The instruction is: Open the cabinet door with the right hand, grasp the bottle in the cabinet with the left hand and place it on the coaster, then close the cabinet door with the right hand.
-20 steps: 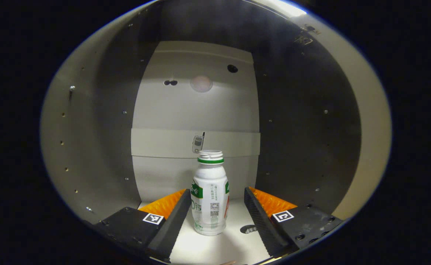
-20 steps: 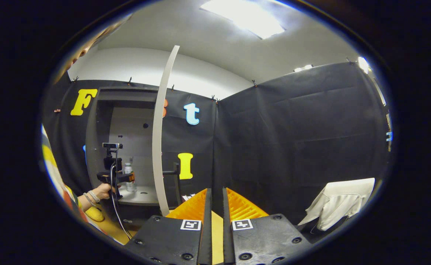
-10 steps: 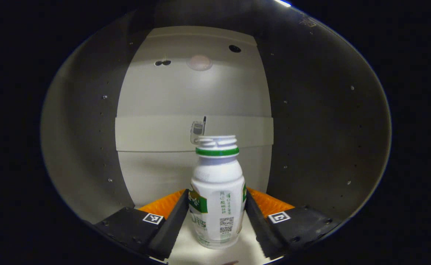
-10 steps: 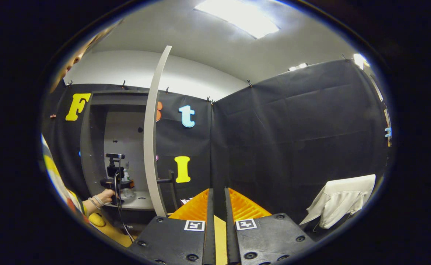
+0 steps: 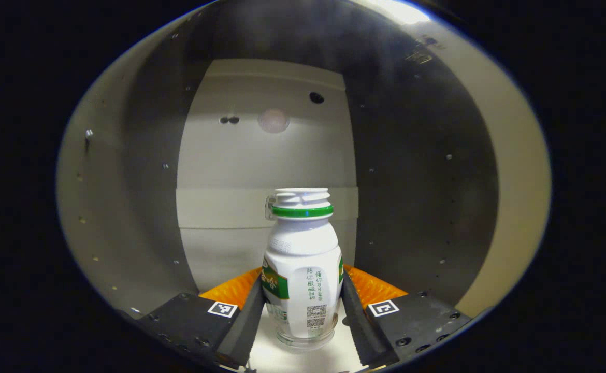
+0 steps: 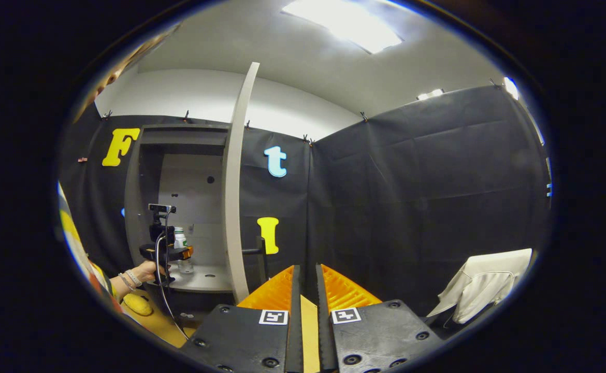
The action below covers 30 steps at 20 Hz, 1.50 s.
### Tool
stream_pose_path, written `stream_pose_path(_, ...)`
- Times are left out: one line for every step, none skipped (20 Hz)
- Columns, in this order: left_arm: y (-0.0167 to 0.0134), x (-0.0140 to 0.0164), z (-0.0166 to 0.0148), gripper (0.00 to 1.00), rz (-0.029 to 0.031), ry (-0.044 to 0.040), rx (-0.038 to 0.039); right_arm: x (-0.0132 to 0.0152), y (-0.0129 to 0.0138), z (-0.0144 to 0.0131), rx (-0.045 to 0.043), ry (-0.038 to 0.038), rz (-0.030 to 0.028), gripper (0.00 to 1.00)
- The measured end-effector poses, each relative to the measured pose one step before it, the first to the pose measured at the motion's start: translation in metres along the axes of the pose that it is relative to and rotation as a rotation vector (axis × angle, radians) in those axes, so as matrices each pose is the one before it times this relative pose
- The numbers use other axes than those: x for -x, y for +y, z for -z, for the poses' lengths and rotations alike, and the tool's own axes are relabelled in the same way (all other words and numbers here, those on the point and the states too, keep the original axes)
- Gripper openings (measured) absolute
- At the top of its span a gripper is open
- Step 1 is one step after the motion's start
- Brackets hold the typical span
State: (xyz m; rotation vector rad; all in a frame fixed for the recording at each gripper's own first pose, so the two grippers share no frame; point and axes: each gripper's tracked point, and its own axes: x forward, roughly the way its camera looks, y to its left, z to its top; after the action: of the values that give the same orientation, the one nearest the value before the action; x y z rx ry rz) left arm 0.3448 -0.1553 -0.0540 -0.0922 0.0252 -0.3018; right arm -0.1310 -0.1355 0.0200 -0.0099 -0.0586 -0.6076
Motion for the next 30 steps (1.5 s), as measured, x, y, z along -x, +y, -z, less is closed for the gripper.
stream_pose_path(-0.00201,0.01577,-0.00474,0.76,0.01615,-0.01051,0.00180,0.00199,0.00926,-0.00249,-0.00632,-0.00749,-0.02585,0.16)
stream_pose_path(-0.00192,0.01629,-0.00511,0.77,0.01509,-0.01037,0.00935,0.00234,0.00723,-0.00065,-0.00370,-0.00133,-0.02121,0.16)
stream_pose_path(0.00019,0.01541,-0.00472,0.76,0.00848,-0.00729,0.00440,0.00171,0.00482,0.00097,-0.00030,0.00321,-0.01951,0.16)
stream_pose_path(0.00072,0.01667,-0.00514,0.77,0.00500,-0.00740,-0.00407,0.00232,0.00500,0.00176,-0.00048,0.00760,-0.01532,0.16)
stream_pose_path(0.00150,0.01624,-0.00300,0.77,0.00515,-0.00446,-0.00800,0.00114,0.00747,0.00212,-0.00299,0.01127,-0.01846,0.16)
stream_pose_path(0.00164,0.01662,-0.00333,0.76,0.00474,-0.00254,-0.00705,0.00254,0.00938,0.00161,-0.00424,0.00870,-0.03029,0.16)
stream_pose_path(0.00014,0.01775,-0.00227,0.77,-0.00026,-0.00378,-0.00193,0.00110,0.01058,-0.00029,-0.00198,0.00362,-0.04090,0.16)
stream_pose_path(0.00351,0.02112,-0.00136,0.76,-0.01112,-0.00126,0.00155,-0.00159,0.00985,0.00032,0.00103,0.00081,-0.04494,0.16)
stream_pose_path(0.00359,0.01865,0.00185,0.76,-0.01427,0.00507,-0.00107,-0.00419,0.00648,0.00209,-0.00267,0.00893,-0.04676,0.16)
stream_pose_path(0.00521,0.01902,0.00212,0.76,-0.02551,0.01081,-0.00513,-0.00154,0.00883,0.00275,-0.00996,0.01057,-0.05619,0.17)
stream_pose_path(0.00610,0.01957,0.00112,0.76,-0.02353,0.00668,-0.00959,-0.00168,0.00989,0.00157,-0.01090,0.00511,-0.06222,0.17)
stream_pose_path(0.00479,0.01925,0.00003,0.76,-0.02828,-0.00063,-0.00990,-0.00196,0.00752,-0.00009,-0.00417,0.00326,-0.06233,0.17)
stream_pose_path(0.00591,0.02048,0.00191,0.76,-0.03922,-0.00335,-0.00975,-0.00067,0.00753,0.00100,-0.00111,0.00621,-0.06305,0.17)
stream_pose_path(0.00565,0.01602,0.00215,0.76,-0.04132,-0.00268,-0.00696,0.00277,0.00937,0.00288,-0.00884,0.00870,-0.07348,0.17)
stream_pose_path(0.00914,0.01867,0.00359,0.75,-0.05874,-0.00186,-0.01325,0.00086,0.01024,0.00370,-0.01771,0.00845,-0.07864,0.17)
stream_pose_path(0.01105,0.01826,0.00473,0.75,-0.06809,0.00386,-0.01151,0.00258,0.00900,0.00605,-0.01724,0.02096,-0.06526,0.17)
stream_pose_path(0.00544,0.01265,0.00736,0.75,-0.04867,0.00620,-0.00309,0.00190,0.00201,0.00943,-0.00874,0.03233,-0.05417,0.16)
stream_pose_path(0.00253,0.01270,0.00811,0.76,-0.03033,0.01015,0.00650,0.00250,0.00430,0.00716,0.00672,0.02452,-0.04939,0.16)
stream_pose_path(0.00155,0.01190,0.01263,0.77,-0.03027,0.02417,0.01016,0.00047,0.00275,0.00267,0.01683,0.01421,-0.03935,0.17)
stream_pose_path(0.00462,0.01146,0.01363,0.77,-0.02814,0.02253,0.00749,-0.00069,0.00491,0.00311,0.01215,0.00809,-0.04290,0.17)
stream_pose_path(0.00696,0.01853,0.01566,0.77,-0.03182,0.00953,0.00605,-0.00290,0.00658,0.00496,-0.00179,0.00539,-0.03471,0.17)
stream_pose_path(0.00423,0.00731,0.01068,0.76,-0.01573,0.00372,0.00696,-0.00340,0.00962,0.00607,-0.01388,0.00999,-0.04410,0.17)
stream_pose_path(0.00266,0.00968,0.01362,0.76,-0.00807,0.00067,0.01613,-0.00598,0.00847,0.00739,-0.00565,0.01310,-0.02791,0.17)
stream_pose_path(0.00170,0.00545,0.01395,0.77,0.00329,0.00149,0.02201,-0.00677,0.00429,0.00871,0.01533,0.01603,-0.01735,0.17)
stream_pose_path(0.00072,0.00283,0.01344,0.77,0.00915,0.00795,0.02101,-0.00570,0.00064,0.00785,0.03110,0.01550,-0.00849,0.17)
stream_pose_path(0.00290,0.00231,0.01428,0.77,0.00159,0.00980,0.01423,-0.01109,0.00255,0.00728,0.02747,0.01644,-0.00925,0.16)
stream_pose_path(0.00556,0.00154,0.01482,0.77,-0.00182,0.00904,0.00640,-0.01104,0.00587,0.01021,0.00848,0.02082,-0.01897,0.16)
stream_pose_path(0.00466,-0.00060,0.01291,0.77,-0.00281,0.00427,0.00308,-0.00939,0.00777,0.01528,-0.00387,0.03552,-0.02047,0.16)
stream_pose_path(0.00264,0.00061,0.01543,0.77,0.00013,0.00615,0.00675,-0.00883,0.00161,0.00942,-0.00298,0.02798,-0.00837,0.16)
stream_pose_path(0.00138,-0.00153,0.01284,0.77,0.00771,-0.00368,0.00906,-0.01037,0.00042,0.00611,0.00473,0.00861,0.00253,0.16)
